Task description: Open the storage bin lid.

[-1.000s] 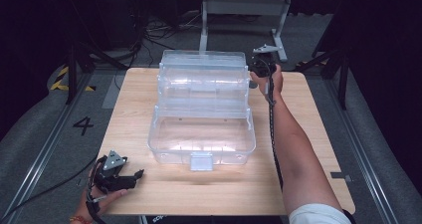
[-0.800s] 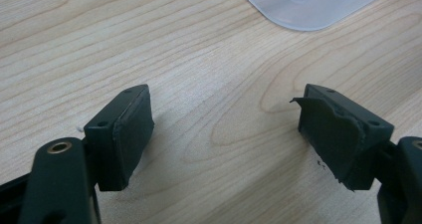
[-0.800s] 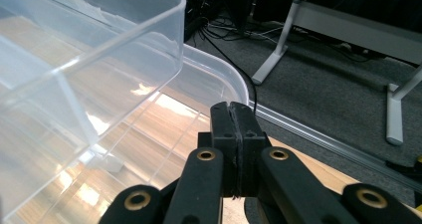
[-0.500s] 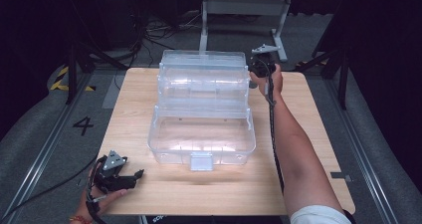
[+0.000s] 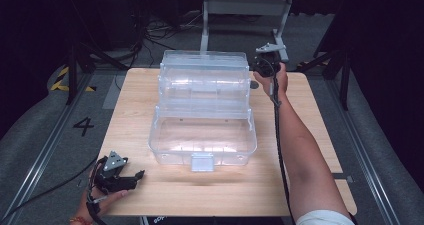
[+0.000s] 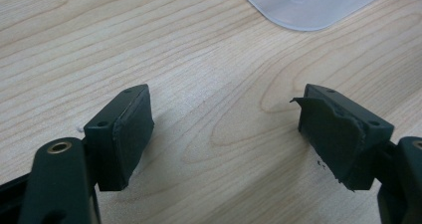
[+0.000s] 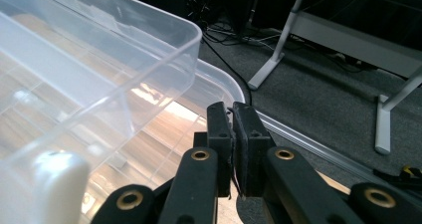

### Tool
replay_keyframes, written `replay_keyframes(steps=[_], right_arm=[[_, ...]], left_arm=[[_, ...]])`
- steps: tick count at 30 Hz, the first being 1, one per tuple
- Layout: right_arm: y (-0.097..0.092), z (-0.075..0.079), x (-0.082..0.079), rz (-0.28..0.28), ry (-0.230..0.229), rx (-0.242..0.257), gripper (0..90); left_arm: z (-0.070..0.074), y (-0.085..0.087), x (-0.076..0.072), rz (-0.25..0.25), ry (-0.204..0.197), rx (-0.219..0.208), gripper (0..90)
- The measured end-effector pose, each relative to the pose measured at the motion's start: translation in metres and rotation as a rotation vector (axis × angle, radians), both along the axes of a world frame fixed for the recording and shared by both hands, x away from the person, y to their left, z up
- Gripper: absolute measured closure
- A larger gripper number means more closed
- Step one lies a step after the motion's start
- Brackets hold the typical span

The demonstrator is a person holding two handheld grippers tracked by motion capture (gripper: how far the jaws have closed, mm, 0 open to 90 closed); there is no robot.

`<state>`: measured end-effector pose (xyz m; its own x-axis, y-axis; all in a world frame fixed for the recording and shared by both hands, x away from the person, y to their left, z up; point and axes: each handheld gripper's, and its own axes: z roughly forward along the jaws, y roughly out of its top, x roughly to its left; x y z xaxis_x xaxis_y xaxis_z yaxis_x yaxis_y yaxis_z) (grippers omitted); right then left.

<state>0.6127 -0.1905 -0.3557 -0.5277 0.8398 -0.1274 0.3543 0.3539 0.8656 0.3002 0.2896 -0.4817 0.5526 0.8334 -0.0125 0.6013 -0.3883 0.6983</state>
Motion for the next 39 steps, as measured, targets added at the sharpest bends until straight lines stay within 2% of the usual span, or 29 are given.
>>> replay_keyframes(steps=[6, 20, 30, 37, 39], right_arm=[[-0.001, 0.006, -0.008, 0.020, -0.019, -0.017, 86.0], [0.000, 0.019, -0.029, 0.049, -0.032, -0.050, 83.1], [-0.010, 0.018, -0.043, 0.061, -0.019, -0.054, 78.2], [-0.023, 0.018, -0.054, 0.058, 0.002, -0.057, 67.9], [-0.029, 0.018, -0.057, 0.068, 0.034, -0.053, 61.1]], left_arm=[[0.000, 0.000, 0.000, -0.001, -0.002, 0.003, 22.1], [0.001, 0.000, 0.000, -0.003, 0.005, 0.008, 22.1], [0.000, 0.000, 0.000, -0.003, -0.002, 0.006, 22.0], [0.000, 0.000, 0.000, -0.003, 0.000, 0.008, 22.1], [0.000, 0.000, 0.000, -0.001, 0.001, 0.004, 22.1]])
